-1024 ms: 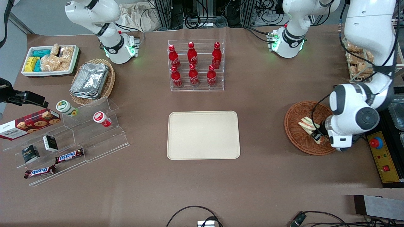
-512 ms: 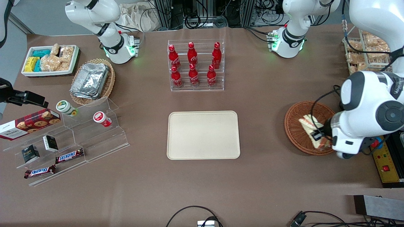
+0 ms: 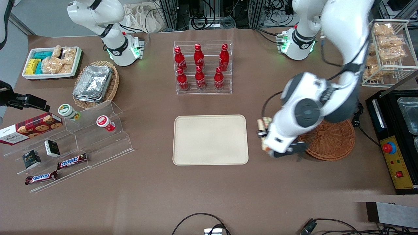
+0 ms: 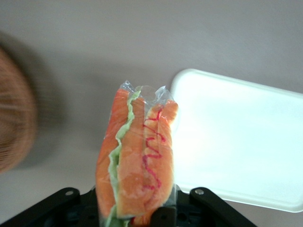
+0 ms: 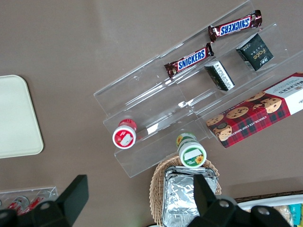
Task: Place sandwich from basket to tray
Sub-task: 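Carry the held sandwich with the left gripper over the cream tray, then lower the sandwich onto the tray and open the left gripper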
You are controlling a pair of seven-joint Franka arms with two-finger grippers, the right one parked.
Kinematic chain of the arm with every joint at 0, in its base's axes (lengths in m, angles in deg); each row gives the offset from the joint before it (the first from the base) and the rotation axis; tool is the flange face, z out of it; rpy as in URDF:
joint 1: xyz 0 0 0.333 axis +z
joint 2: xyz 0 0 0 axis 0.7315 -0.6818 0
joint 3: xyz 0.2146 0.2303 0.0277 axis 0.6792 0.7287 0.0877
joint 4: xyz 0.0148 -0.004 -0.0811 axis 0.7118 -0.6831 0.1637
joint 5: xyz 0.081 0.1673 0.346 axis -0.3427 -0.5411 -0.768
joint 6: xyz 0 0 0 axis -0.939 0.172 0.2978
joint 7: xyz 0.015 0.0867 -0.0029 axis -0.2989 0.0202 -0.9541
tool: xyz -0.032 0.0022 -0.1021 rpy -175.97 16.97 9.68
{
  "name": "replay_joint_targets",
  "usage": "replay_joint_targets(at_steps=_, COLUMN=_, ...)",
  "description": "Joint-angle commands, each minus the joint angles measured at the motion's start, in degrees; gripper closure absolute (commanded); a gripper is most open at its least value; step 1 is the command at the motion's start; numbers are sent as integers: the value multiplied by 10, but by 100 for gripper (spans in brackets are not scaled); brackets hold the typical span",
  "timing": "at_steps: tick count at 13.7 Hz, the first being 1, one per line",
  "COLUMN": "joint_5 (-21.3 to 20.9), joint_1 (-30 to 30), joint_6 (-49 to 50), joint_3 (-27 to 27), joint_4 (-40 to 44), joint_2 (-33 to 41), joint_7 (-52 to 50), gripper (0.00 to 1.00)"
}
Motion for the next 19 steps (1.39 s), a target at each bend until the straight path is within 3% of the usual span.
replay_joint_targets(at_steps=1, joint_5=-7, joint_1=-32, joint_6=-45, joint_3=4, joint_4=28, joint_2=-63, joint_7=-1, gripper=100)
replay_joint_targets(at_steps=6, joint_5=-56, joint_1=-67, joint_6=-84, joint_3=6, joint_4=30, joint_2=-135, joint_7=-23, gripper=100)
replay_joint_targets(at_steps=7, joint_5=-57, joint_1=-76, joint_6=-94, joint_3=6, joint_4=30, joint_2=-139, joint_7=-30, gripper=96)
replay_joint_targets(at_steps=8, joint_5=-58, joint_1=-80, joint_6=-105, joint_3=6, joint_4=29, joint_2=-142, joint_7=-35, gripper=85)
replay_joint_targets(at_steps=9, joint_5=-58, joint_1=-80, joint_6=-111, joint_3=7, joint_4=29, joint_2=-147, joint_7=-36, gripper=64)
replay_joint_targets(at_steps=10, joint_5=-58, joint_1=-80, joint_6=-111, joint_3=7, joint_4=30, joint_2=-149, joint_7=-36, gripper=37)
replay_joint_targets(at_steps=11, joint_5=-59, joint_1=-80, joint_6=-111, joint_3=8, joint_4=30, joint_2=-149, joint_7=-35, gripper=0)
replay_joint_targets(at_steps=16, joint_5=-59, joint_1=-76, joint_6=-108, joint_3=19, joint_4=33, joint_2=-115, joint_7=-35, gripper=0)
replay_joint_targets(at_steps=19, joint_5=-59, joint_1=-58, joint_6=-89, joint_3=36, joint_4=34, joint_2=-49, joint_7=-29, gripper=0)
